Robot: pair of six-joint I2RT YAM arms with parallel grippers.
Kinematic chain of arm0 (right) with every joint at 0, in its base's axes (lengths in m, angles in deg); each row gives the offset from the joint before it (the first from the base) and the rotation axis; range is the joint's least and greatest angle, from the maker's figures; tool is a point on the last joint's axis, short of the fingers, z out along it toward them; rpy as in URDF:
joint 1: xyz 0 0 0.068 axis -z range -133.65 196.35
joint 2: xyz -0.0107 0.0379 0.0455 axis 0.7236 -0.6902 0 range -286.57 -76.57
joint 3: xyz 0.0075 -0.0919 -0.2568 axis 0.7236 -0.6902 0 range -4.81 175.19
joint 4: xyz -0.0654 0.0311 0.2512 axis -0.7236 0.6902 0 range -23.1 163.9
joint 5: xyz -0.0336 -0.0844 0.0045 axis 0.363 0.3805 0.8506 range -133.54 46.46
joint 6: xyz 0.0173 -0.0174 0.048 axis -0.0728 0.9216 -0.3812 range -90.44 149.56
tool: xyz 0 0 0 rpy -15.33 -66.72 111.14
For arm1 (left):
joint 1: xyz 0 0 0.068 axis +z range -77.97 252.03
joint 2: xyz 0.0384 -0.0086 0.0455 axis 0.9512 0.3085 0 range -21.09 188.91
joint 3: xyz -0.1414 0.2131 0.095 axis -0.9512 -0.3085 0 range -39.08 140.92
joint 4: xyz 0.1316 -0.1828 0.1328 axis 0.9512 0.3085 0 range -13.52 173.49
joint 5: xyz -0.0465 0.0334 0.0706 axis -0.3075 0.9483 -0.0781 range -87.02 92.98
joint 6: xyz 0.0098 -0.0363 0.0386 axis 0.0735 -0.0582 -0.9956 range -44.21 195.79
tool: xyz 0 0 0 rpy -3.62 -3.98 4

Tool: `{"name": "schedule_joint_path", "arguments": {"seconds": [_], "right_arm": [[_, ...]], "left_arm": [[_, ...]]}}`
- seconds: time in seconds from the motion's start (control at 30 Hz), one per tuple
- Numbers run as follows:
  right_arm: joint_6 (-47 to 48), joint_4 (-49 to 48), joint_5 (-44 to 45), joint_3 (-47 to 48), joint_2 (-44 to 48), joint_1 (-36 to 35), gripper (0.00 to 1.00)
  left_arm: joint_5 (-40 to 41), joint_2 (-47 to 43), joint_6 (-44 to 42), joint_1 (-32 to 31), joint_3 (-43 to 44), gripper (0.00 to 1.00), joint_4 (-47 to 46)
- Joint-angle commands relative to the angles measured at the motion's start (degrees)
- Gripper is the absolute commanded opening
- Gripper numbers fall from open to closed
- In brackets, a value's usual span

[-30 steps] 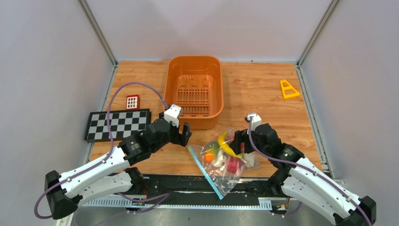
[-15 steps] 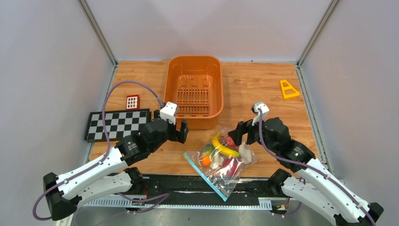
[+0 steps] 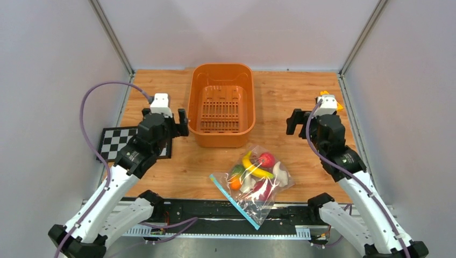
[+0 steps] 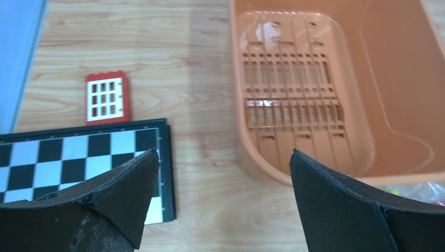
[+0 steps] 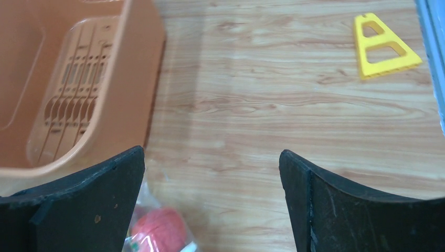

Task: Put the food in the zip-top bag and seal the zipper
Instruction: Reset both arms

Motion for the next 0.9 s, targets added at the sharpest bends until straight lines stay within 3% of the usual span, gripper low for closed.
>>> {"name": "schedule_joint_path", "arguments": {"seconds": [0.0, 0.27, 0.5, 0.87], "right_arm": [[-2.5, -0.52, -9.71, 3.6, -2.35, 9.7, 1.0], [-4.79, -0.19, -12.34, 1.19, 0.73, 11.92, 1.0], [-4.1, 3.25, -9.05, 2.15, 3.3, 11.9, 1.0], [-3.71, 3.8, -11.15, 2.23, 2.82, 11.9, 1.0]], "left_arm": [[-6.1, -1.04, 1.11, 7.81, 3.89, 1.0, 3.54], [-0.43, -4.01, 8.92, 8.58, 5.79, 1.0, 10.53], [0.32, -7.17, 8.82, 8.58, 6.26, 1.0, 11.73], [0.77, -7.49, 9.26, 8.58, 5.82, 1.0, 12.3]]}}
